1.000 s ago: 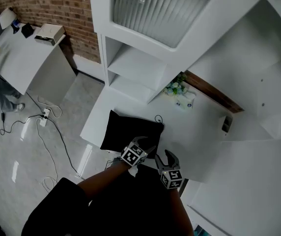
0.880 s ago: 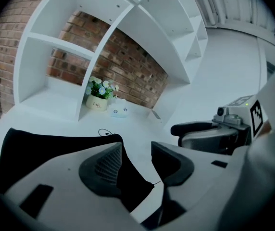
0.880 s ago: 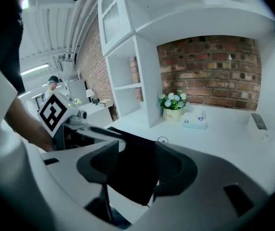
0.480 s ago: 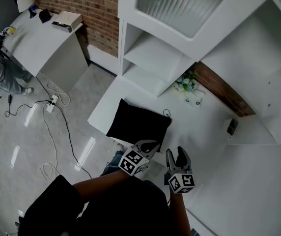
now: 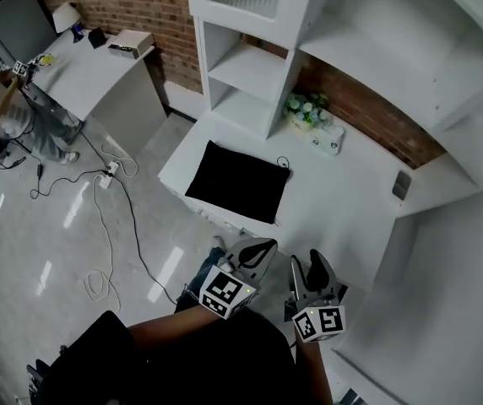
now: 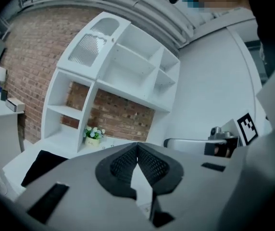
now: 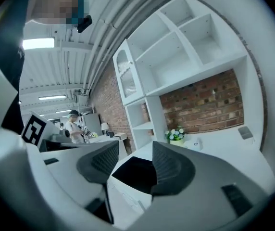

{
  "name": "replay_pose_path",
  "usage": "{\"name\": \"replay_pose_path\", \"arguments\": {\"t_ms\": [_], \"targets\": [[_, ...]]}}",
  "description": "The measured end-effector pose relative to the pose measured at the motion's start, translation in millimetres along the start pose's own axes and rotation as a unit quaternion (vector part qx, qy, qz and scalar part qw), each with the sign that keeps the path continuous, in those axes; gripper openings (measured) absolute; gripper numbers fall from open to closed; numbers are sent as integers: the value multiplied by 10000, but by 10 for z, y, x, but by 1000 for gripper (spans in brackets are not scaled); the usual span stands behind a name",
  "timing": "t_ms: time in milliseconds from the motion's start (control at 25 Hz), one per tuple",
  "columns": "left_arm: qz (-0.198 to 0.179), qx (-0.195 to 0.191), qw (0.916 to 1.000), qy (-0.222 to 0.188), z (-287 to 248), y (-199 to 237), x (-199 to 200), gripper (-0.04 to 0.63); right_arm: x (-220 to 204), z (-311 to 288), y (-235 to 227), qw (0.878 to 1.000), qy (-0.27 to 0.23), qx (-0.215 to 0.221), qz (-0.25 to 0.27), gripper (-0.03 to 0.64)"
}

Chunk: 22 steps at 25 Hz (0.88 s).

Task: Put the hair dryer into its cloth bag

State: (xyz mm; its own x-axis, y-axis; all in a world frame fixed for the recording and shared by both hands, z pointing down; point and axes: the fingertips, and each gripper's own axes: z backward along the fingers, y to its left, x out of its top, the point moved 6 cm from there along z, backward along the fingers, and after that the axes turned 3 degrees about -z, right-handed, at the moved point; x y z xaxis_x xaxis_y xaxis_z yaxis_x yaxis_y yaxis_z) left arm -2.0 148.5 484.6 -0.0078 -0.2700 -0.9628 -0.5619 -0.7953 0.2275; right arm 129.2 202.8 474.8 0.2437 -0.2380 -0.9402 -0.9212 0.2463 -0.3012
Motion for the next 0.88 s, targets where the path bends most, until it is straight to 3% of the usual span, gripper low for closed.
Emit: {"name": "replay_pose_path", "arguments": {"t_ms": [240,360,440,560,880], "targets": [[-140,395,9982,-435,522,-878,-141,18,-113,775,230,9998,-150,110,66,228],[-305,512,9977,-324,799,-1212,-246,18,-225,1108,479,9993,-63,368,-88,182],[-385,646,9969,-251,968,-1356,-303,17,-271,1303,625,9989,-110,449,-19,113],[-447,795,9955,-274,1162,-1502,-337,18,-284,1558,762,9988,-356,347,24,42],[-763,757,9929,-512,1536,-1718,-296,18,-340,1837,1158,9969,-448,-274,588,31]]}}
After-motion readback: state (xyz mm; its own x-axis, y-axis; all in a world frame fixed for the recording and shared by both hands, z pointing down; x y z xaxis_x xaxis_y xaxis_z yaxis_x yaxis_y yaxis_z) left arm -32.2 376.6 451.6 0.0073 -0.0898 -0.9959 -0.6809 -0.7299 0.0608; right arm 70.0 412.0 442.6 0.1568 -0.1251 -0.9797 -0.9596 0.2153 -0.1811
